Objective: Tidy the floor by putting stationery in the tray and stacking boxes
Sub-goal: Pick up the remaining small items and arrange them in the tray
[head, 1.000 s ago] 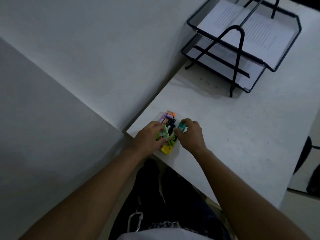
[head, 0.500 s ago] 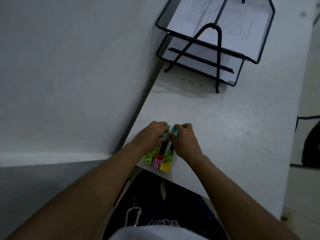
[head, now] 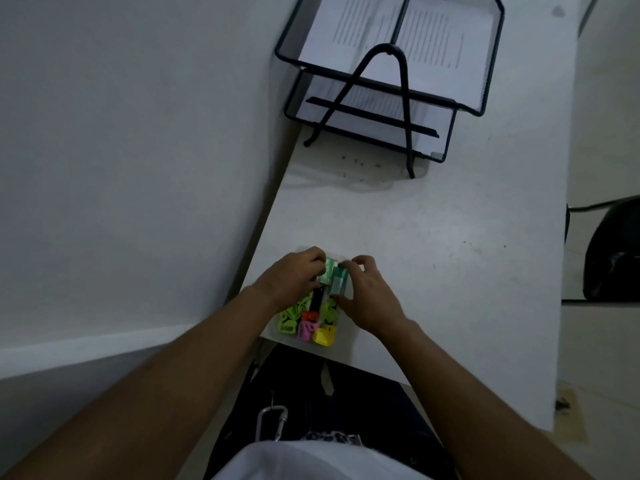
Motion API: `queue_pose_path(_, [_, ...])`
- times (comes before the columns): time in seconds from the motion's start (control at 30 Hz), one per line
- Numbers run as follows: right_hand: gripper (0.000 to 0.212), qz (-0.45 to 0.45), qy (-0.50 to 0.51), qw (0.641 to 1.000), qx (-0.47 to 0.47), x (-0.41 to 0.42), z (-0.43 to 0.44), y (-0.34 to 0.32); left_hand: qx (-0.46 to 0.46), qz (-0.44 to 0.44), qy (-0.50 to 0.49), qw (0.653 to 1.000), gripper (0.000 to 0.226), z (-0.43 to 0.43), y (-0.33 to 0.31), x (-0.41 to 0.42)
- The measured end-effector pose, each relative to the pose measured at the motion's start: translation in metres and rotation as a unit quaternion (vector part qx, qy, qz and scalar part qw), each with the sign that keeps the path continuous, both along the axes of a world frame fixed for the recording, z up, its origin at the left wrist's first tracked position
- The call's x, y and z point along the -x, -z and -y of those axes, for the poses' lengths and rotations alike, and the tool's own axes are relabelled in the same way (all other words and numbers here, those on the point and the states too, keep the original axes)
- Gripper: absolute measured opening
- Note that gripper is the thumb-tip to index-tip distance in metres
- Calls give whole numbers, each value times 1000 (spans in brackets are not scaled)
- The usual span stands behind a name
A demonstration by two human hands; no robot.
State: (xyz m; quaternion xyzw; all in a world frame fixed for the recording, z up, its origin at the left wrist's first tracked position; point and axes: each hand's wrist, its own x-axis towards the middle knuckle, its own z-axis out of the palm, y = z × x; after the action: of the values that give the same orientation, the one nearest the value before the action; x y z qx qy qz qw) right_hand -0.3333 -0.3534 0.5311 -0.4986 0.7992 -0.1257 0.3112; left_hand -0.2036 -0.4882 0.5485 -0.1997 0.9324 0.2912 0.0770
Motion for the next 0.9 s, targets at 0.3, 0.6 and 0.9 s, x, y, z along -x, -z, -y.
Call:
queue_pose_path(0.3, [51, -18, 14, 999, 34, 0, -5, 3, 13, 16, 5, 1000, 23, -4, 1, -2])
queue_pose_path(0.6, [43, -39, 43, 998, 5, -8, -2, 1, 68, 28, -28, 997, 26, -17, -3, 3])
queue_pose_path(0.9, [54, 23, 13, 999, 36, 16, -11, -5, 110, 4, -89, 990, 38, -46, -12, -7])
